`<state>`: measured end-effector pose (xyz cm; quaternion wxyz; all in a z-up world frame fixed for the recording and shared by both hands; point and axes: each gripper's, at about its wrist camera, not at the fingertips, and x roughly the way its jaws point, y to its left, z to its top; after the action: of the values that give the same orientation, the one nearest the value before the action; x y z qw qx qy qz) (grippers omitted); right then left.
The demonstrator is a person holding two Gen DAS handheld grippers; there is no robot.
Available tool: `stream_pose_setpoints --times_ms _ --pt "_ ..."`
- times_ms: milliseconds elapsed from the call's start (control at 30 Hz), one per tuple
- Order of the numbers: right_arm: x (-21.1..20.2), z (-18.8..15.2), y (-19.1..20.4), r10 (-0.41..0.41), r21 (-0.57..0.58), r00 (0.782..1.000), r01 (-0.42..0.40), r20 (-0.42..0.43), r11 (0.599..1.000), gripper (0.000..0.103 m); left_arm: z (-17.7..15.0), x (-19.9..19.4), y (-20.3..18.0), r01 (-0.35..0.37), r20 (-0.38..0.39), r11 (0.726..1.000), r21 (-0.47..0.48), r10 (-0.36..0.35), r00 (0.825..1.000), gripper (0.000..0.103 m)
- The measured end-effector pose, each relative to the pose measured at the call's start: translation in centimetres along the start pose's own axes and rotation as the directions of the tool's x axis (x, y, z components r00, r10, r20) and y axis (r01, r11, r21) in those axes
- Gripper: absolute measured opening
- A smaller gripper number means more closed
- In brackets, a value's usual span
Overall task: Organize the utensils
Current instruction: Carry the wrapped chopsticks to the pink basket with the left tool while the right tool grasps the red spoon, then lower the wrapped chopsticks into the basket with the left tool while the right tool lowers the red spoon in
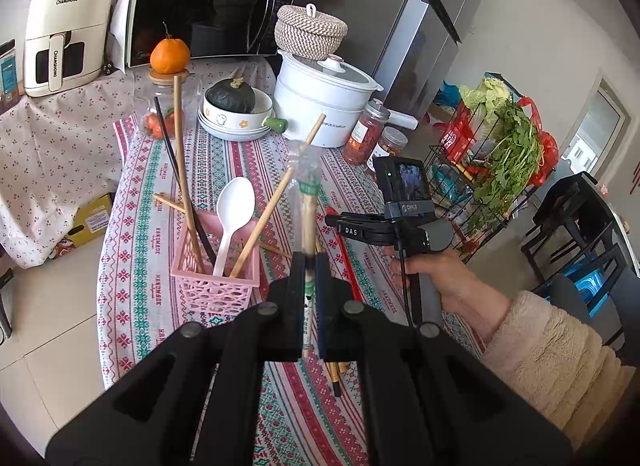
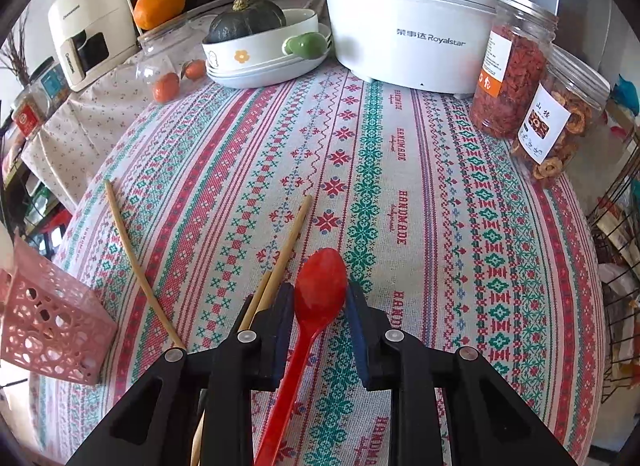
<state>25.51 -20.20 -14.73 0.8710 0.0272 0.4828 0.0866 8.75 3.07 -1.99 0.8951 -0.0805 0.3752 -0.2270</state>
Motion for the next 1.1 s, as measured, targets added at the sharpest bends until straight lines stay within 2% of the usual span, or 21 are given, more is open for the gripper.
stream_pose_setpoints --times_ms 133,233,400,567,633,833,900,1033,1067,1100 --pt "-5.3 -0.1 0.2 0.036 0.023 0.991 -0.039 0.126 0.999 0.026 0.6 -1.9 0.0 0.008 0.058 1.0 0.002 -0.008 0.998 0.005" --pt "-9.4 -0.7 0.7 0.06 0.026 0.972 -0.068 0.227 0.997 0.026 1.2 -3.8 -0.1 0.01 0.129 1.0 0.0 -0.01 0.992 0.005" --pt "-14.8 -1.9 1.8 0.068 0.012 0.926 -0.078 0.372 0.997 0.026 2.3 -6.7 -0.1 -0.033 0.269 0.999 0.003 0.031 0.963 0.005" --pt "-17.3 -2.3 2.9 0.076 0.002 0.892 -0.086 0.446 0.996 0.026 3.3 -7.0 0.3 -0.121 0.347 0.993 0.009 0.111 0.931 0.005" --pt "-17.7 -2.4 3.5 0.068 -0.008 0.883 -0.073 0.464 0.997 0.026 3.5 -6.3 0.7 -0.151 0.343 0.988 0.009 0.139 0.929 0.005" --pt "-18.5 -2.8 4.7 0.046 -0.026 0.856 -0.038 0.514 0.999 0.026 3.7 -2.2 3.3 -0.221 0.237 0.975 -0.013 0.218 0.947 0.005" --pt "-18.9 -2.9 5.2 0.038 -0.033 0.841 -0.025 0.54 0.999 0.026 3.7 -0.7 4.4 -0.221 0.187 0.975 -0.031 0.222 0.957 0.005" --pt "-20.1 -3.1 6.2 0.039 -0.047 0.807 -0.015 0.589 0.999 0.026 3.6 1.4 5.8 -0.196 0.143 0.979 -0.054 0.202 0.969 0.005" --pt "-20.3 -3.2 6.5 0.041 -0.051 0.799 -0.014 0.599 0.999 0.026 3.6 1.7 5.9 -0.196 0.138 0.979 -0.058 0.203 0.969 0.006" --pt "-20.6 -3.3 6.9 0.043 -0.055 0.791 -0.011 0.611 0.998 0.026 3.5 1.9 5.9 -0.195 0.125 0.979 -0.062 0.202 0.971 0.013"
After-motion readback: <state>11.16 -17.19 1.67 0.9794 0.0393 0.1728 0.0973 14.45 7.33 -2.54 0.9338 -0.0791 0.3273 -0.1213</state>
